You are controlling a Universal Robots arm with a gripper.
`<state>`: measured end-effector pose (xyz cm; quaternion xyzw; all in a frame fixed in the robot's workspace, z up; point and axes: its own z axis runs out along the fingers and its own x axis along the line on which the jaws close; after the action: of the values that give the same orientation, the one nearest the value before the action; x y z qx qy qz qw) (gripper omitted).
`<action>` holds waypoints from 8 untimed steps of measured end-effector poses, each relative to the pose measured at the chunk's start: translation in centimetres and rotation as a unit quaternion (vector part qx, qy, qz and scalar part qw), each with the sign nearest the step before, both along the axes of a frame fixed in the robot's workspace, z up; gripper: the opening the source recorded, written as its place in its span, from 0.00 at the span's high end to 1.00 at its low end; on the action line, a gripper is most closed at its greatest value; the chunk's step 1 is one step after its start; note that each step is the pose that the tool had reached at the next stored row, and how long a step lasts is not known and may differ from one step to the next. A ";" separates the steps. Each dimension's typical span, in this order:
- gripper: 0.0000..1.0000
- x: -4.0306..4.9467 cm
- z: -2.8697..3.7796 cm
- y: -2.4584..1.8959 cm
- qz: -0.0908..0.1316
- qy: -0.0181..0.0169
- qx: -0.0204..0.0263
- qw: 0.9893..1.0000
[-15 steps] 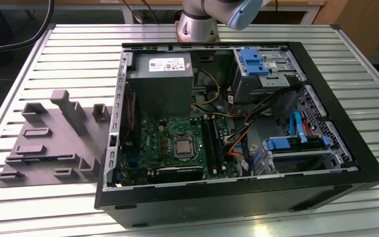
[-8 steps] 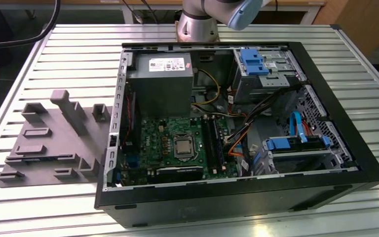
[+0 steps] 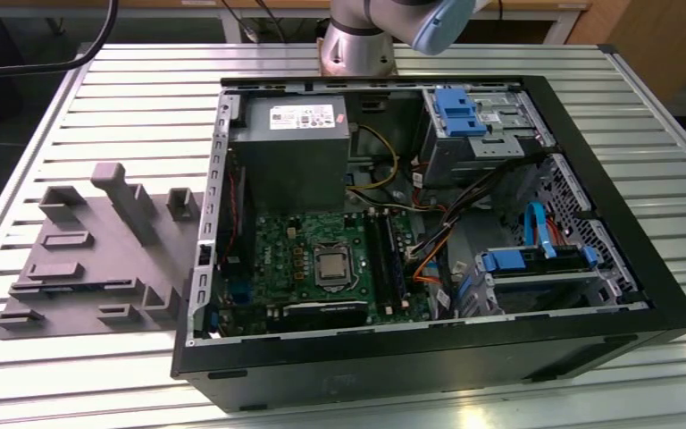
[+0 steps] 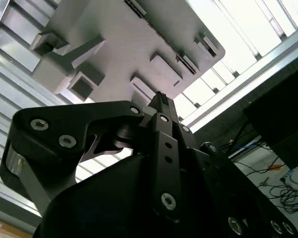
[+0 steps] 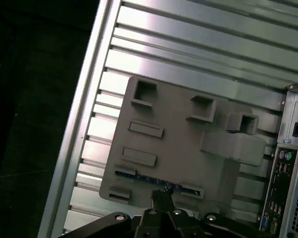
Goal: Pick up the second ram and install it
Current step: 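Pick up the second ram and move it above second insertion slot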
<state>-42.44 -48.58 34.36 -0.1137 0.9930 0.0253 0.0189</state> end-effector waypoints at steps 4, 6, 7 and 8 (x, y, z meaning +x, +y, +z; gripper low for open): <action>0.89 0.00 -0.06 0.00 0.036 0.000 0.000 0.999; 0.89 0.00 -0.09 0.00 0.055 0.000 0.000 0.999; 0.89 0.00 -0.10 0.00 0.063 0.000 0.000 0.998; 0.89 0.00 -0.12 0.00 0.072 0.000 0.000 0.997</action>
<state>-42.44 -48.59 34.24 -0.1853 0.9822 0.0266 0.0170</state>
